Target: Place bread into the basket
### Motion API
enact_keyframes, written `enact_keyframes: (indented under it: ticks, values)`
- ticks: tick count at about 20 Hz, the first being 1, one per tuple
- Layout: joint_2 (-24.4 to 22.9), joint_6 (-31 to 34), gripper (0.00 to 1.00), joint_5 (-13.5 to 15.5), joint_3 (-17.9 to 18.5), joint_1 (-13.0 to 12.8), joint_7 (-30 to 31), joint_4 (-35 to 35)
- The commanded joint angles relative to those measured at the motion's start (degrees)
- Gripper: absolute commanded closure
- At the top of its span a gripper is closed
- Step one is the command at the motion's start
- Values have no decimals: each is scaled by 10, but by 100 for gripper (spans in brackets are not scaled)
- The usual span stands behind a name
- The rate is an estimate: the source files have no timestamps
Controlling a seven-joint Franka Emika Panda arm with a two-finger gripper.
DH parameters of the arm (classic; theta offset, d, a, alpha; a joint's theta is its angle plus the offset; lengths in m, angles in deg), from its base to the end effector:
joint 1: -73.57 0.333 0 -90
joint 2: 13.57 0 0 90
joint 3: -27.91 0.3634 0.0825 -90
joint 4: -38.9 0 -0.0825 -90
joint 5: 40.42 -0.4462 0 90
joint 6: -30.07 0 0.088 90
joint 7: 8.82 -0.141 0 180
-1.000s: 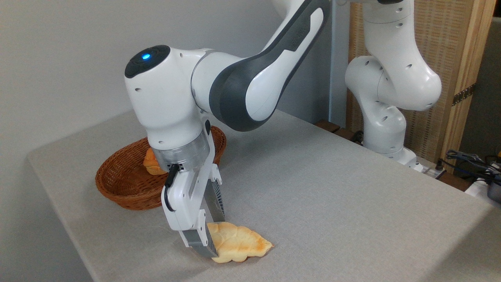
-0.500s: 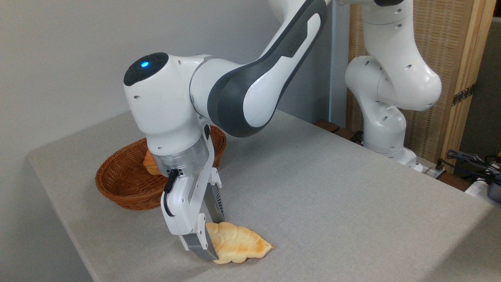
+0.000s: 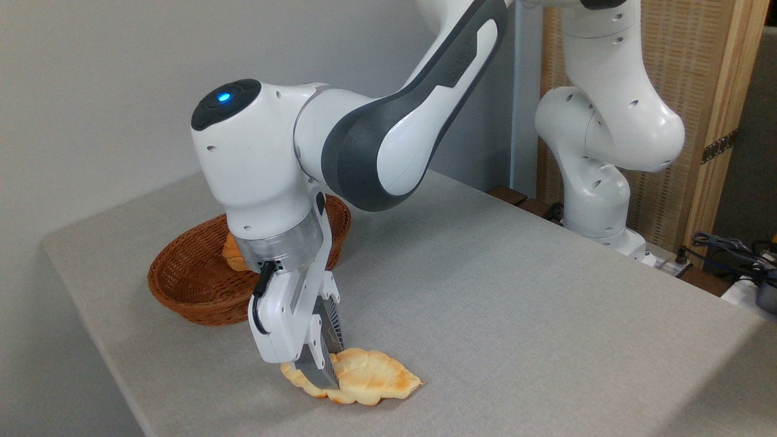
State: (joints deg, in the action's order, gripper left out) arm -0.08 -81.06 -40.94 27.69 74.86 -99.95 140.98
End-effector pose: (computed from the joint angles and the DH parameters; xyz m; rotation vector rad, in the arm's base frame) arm 0.6798 0.0137 0.4016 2.1797 -2.1896 -0.0913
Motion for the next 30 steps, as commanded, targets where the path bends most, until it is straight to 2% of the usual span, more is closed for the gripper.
enact_keyframes:
  ticks: [1,2,4,8,9,16,19,21,23,25,26,30]
  values:
    - [-13,-2,63,2,5,-2,-5,-4]
    - [-18,-1,63,6,4,-3,-1,-5]
    - [-30,7,63,40,0,-4,28,-10]
    - [-46,29,60,64,-11,-10,123,-19]
    - [-47,36,53,75,-26,-10,156,-24]
    - [-47,51,53,90,-118,-9,460,-49]
    - [-44,46,52,94,-143,-10,548,-62]
    - [-44,42,50,113,-157,-10,578,-63]
    - [-42,30,35,130,-160,-11,611,-63]
    - [-36,18,8,128,-172,-12,659,-62]
    - [-31,15,0,126,-172,-12,673,-62]
    - [-30,15,0,123,-172,-12,670,-62]
